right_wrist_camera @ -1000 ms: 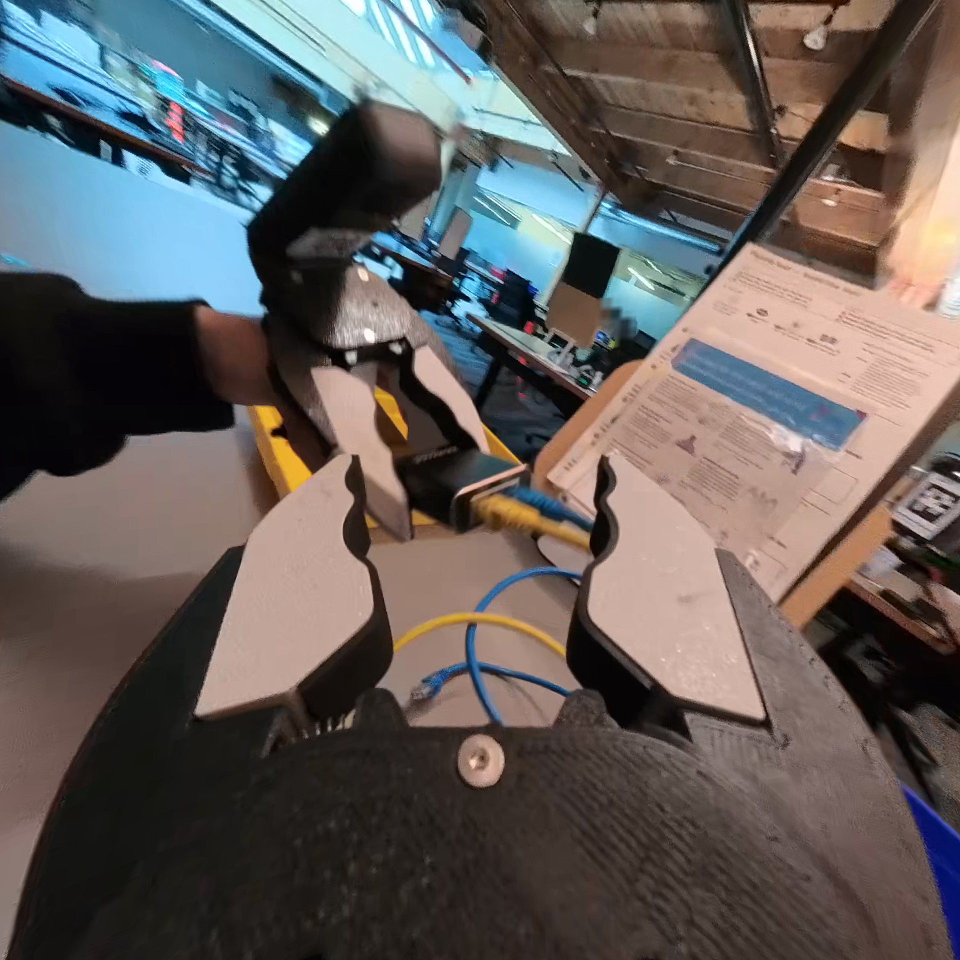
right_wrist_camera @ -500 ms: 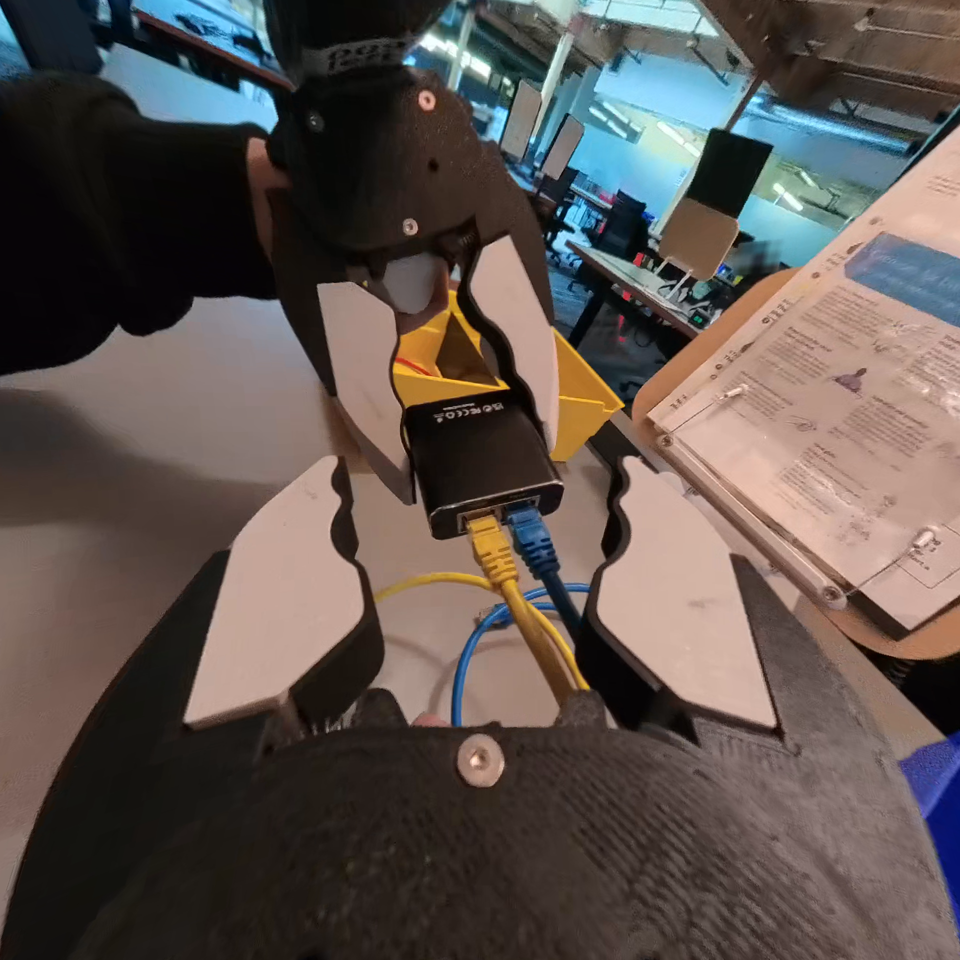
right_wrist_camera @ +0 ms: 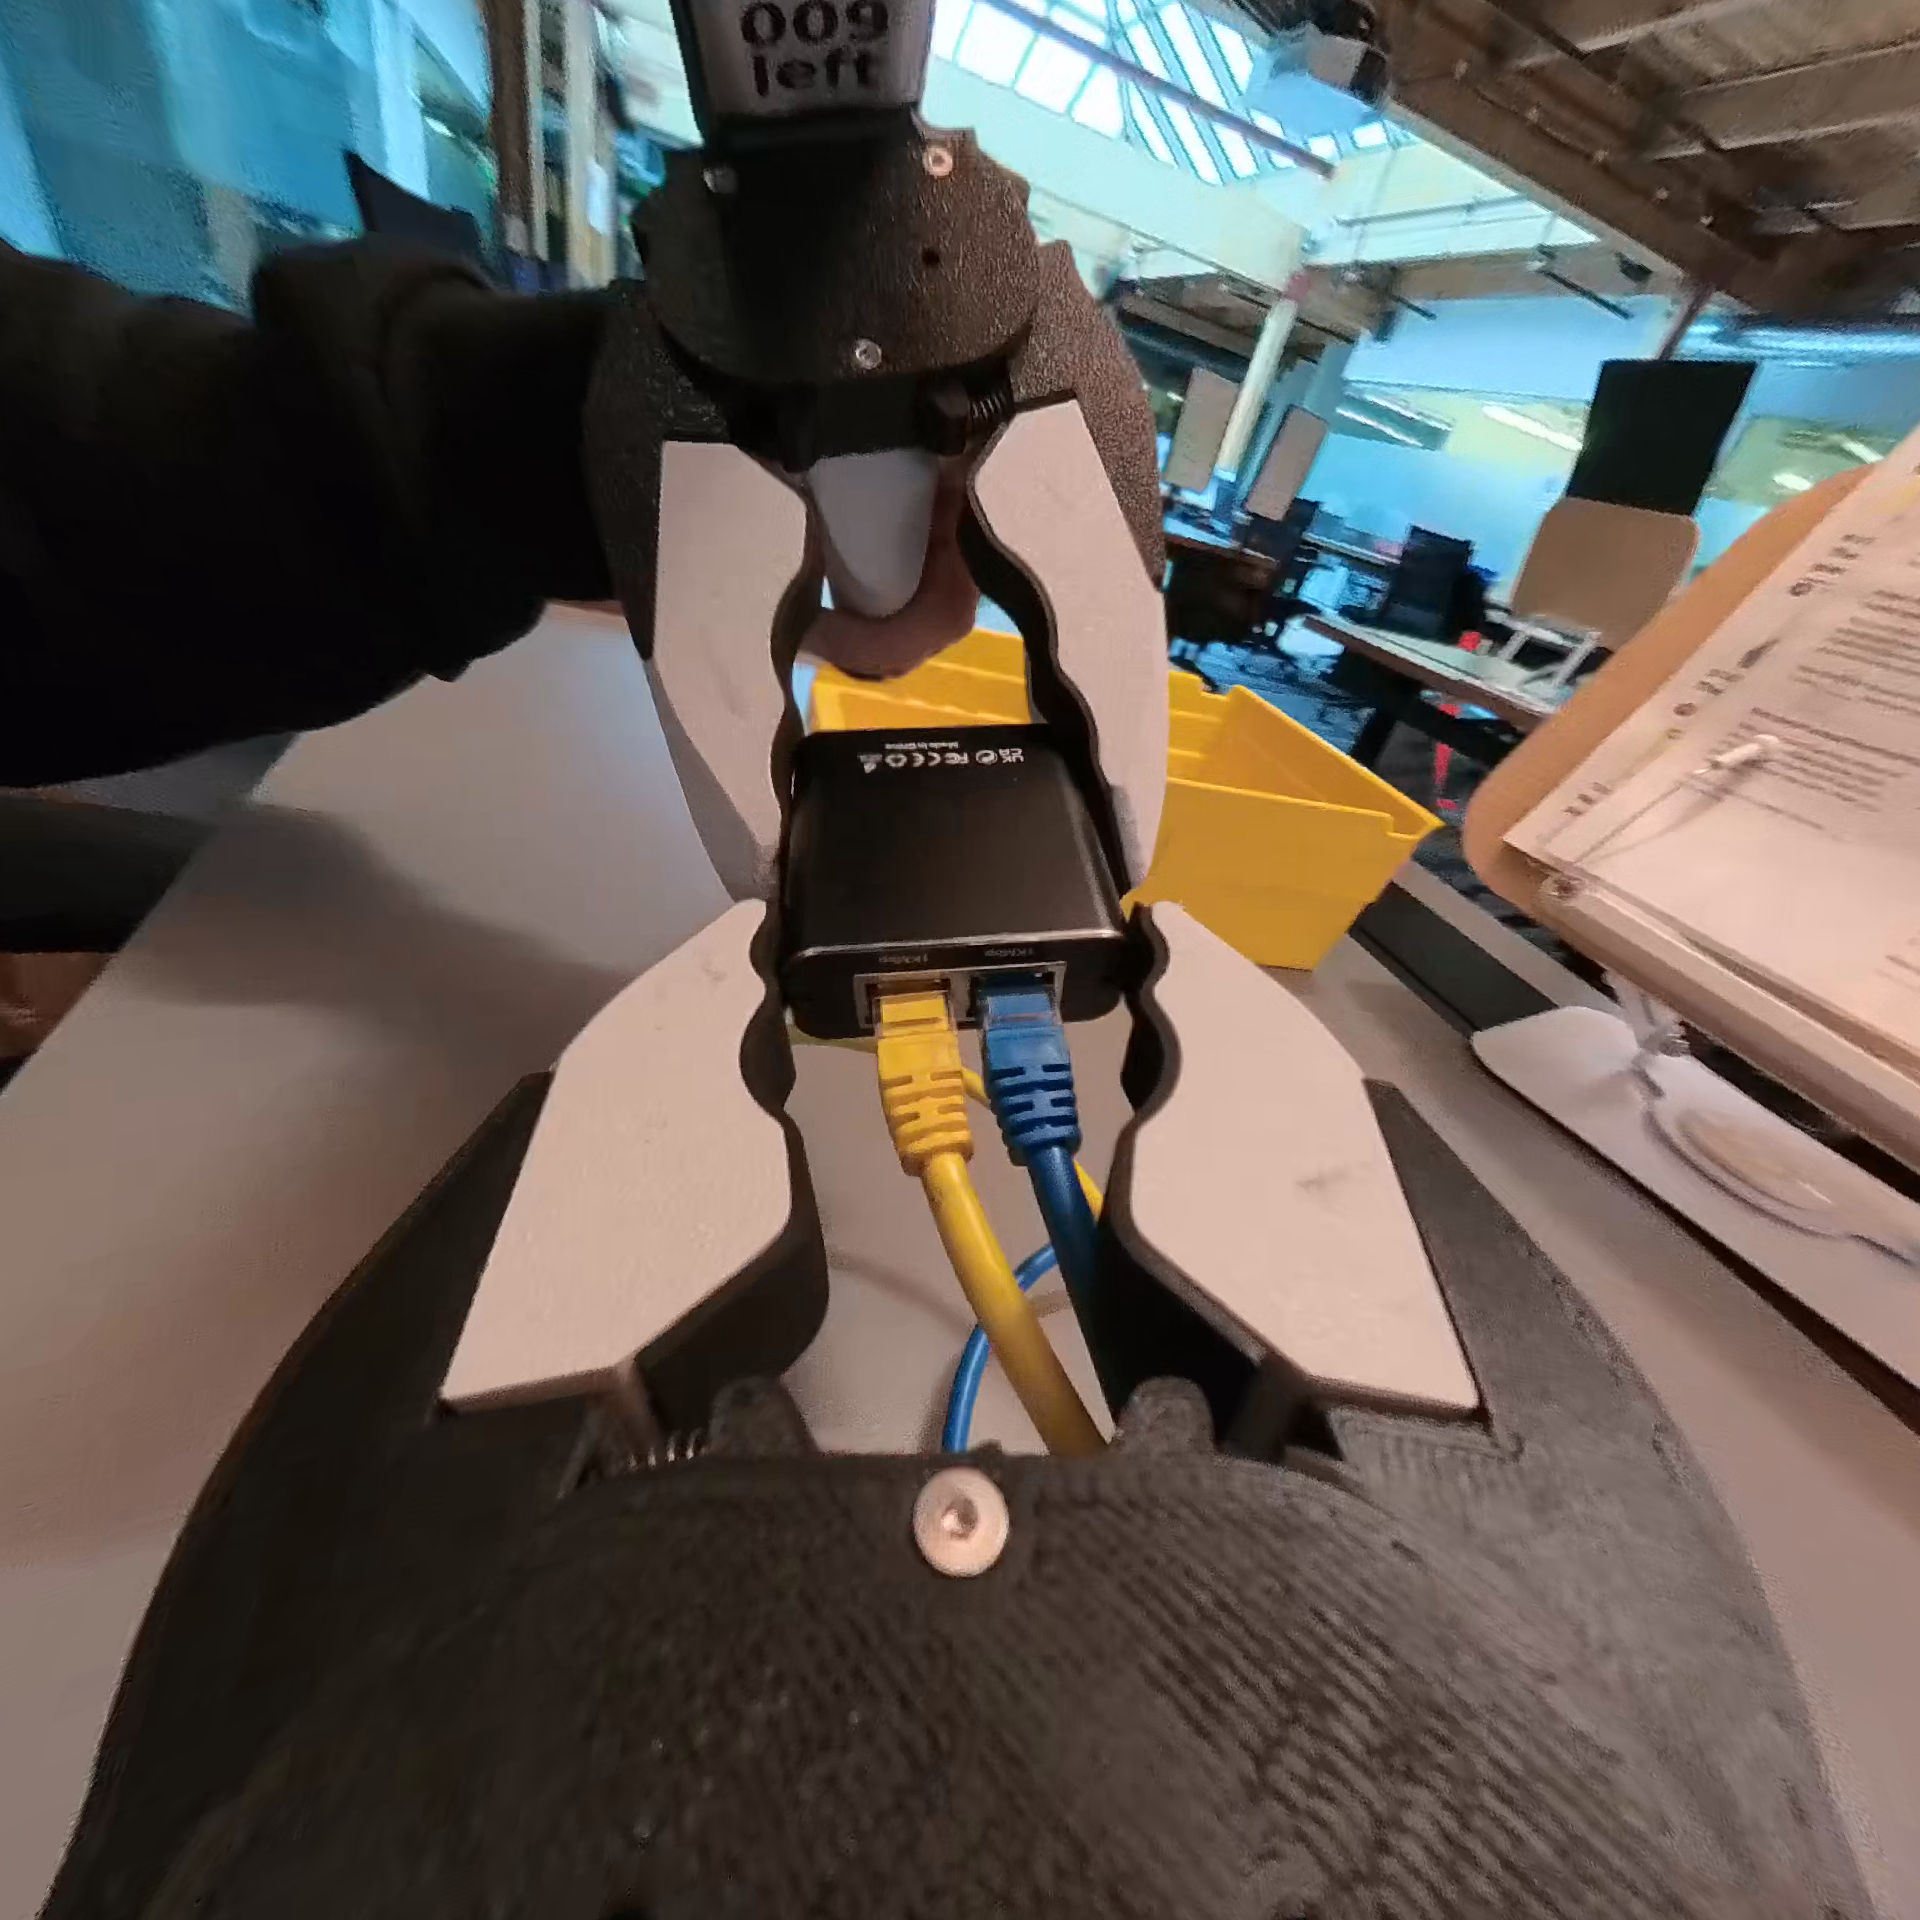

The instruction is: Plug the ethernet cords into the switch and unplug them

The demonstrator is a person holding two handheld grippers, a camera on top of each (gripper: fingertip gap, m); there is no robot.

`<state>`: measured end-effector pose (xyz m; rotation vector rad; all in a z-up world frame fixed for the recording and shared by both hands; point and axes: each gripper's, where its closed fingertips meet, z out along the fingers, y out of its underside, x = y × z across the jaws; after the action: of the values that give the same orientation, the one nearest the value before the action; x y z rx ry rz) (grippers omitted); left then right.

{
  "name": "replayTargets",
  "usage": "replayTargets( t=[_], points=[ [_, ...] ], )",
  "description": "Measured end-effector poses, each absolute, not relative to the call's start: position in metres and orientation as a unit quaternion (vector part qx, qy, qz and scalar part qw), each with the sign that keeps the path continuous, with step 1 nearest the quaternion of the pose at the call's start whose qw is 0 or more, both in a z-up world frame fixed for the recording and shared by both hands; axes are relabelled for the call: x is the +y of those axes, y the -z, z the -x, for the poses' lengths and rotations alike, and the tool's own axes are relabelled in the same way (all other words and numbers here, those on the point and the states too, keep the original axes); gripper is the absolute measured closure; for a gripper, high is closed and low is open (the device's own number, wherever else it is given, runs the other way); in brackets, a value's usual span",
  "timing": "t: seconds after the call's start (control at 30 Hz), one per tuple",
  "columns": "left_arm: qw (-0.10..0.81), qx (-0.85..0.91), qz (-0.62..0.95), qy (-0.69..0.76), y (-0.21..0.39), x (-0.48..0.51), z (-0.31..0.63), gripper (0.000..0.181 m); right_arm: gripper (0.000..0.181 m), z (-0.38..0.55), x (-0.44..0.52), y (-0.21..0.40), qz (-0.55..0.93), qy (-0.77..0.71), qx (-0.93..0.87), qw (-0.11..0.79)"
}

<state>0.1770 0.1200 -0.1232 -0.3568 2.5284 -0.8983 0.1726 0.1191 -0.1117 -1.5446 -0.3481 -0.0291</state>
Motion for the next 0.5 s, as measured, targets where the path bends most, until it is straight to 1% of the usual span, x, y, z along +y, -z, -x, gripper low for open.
replayTargets(
  t=[0.03, 0.1, 0.17, 0.27, 0.4, 0.47, 0.5],
  points=[
    [0.213, 0.909, 0.141, 0.329, 0.124, 0.121, -0.177, 0.119, 0.119, -0.173, 0.12, 0.113, 0.692, 0.002, -0.16, 0.704],
    [0.215, 0.898, 0.192, 0.333, 0.125, 0.127, -0.18, 0.115, 0.118, -0.178, 0.121, 0.115, 0.687, 0.013, -0.165, 0.707],
    [0.21, 0.873, 0.257, 0.357, 0.123, 0.132, -0.181, 0.107, 0.118, -0.186, 0.119, 0.117, 0.697, 0.016, -0.154, 0.701],
    [0.147, 0.805, 0.34, 0.464, 0.108, 0.123, -0.172, 0.107, 0.118, -0.191, 0.112, 0.118, 0.689, 0.026, -0.147, 0.709],
    [0.038, 0.708, 0.471, 0.525, 0.112, 0.122, -0.172, 0.122, 0.118, -0.186, 0.113, 0.12, 0.68, 0.046, -0.158, 0.715],
    [-0.026, 0.673, 0.497, 0.547, 0.119, 0.114, -0.171, 0.133, 0.118, -0.186, 0.116, 0.124, 0.684, 0.062, -0.163, 0.709],
    [-0.049, 0.66, 0.502, 0.557, 0.123, 0.11, -0.17, 0.141, 0.118, -0.183, 0.116, 0.125, 0.684, 0.061, -0.172, 0.706]
  ],
)
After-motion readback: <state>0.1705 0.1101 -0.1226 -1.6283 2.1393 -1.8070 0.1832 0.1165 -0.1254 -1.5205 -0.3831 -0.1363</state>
